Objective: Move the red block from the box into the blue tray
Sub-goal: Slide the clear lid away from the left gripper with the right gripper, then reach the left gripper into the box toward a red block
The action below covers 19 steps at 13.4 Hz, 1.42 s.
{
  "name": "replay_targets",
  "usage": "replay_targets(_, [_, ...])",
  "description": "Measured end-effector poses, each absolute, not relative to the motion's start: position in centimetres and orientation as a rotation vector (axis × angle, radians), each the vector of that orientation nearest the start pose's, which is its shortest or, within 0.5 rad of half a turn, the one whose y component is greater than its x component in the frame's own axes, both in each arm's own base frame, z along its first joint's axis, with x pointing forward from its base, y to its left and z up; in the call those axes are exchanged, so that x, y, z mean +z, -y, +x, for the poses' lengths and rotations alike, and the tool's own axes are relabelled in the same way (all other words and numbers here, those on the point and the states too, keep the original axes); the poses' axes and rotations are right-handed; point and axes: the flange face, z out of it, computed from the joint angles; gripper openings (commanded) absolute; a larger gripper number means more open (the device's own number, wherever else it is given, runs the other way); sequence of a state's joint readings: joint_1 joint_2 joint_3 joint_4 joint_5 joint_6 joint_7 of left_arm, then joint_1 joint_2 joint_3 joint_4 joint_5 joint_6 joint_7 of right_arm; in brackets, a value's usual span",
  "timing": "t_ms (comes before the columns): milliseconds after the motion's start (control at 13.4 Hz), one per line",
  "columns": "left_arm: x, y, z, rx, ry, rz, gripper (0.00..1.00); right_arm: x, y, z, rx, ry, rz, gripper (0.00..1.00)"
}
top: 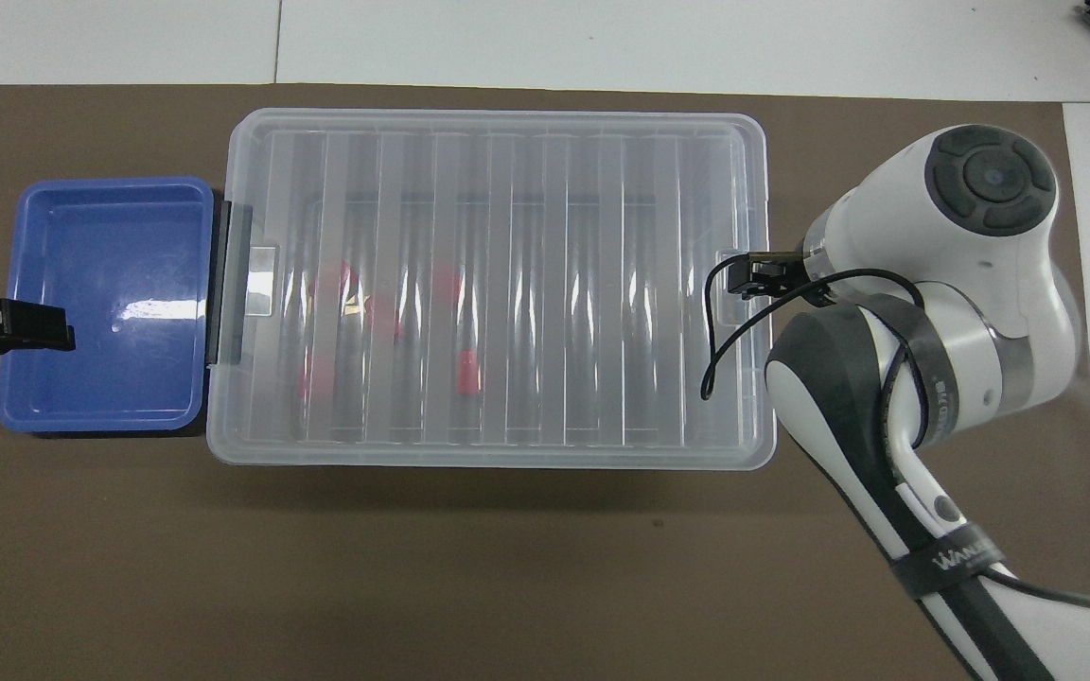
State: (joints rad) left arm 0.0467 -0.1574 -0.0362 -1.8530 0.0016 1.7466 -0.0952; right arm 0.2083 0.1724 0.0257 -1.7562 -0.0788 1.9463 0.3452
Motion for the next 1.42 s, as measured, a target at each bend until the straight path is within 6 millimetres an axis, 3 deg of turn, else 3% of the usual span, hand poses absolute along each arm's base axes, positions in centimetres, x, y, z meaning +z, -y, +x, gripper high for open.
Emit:
replay_targets(596, [59.1, 0.1, 51.8, -0.098, 0.161, -3.132, 1.0, 46.1, -6.2, 60.6, -0.012, 0.074, -3.21, 1.0])
replay_targets(746, [59.4, 1.2, 52.2, -0.159, 0.27, -3.135, 1.0, 46.1, -3.8, 60.8, -0.004, 0.12, -3.209, 1.0])
replay_targets(895, [59.7, 4.7, 52.7, -0.269, 0.489, -3.139, 1.0, 46.1, -1.5, 60.9, 0.001, 0.164, -3.207, 1.0])
replay_targets(1118, [58.0, 13.1, 53.4, -0.348, 0.651, -3.165, 1.0, 46.1, 1.6, 60.9, 0.008, 0.225, -3.203, 1.0])
replay_targets(1268, [54.3, 17.0, 54.7, -0.333, 0.701, -3.177, 1.0, 46.1, 3.4, 60.8, 0.012, 0.264, -3.2, 1.0])
replay_targets(1417, [49.4, 19.7, 56.5, -0.303, 0.72, -3.18, 1.0, 46.1, 5.2, 60.7, 0.017, 0.307, -3.195, 1.0])
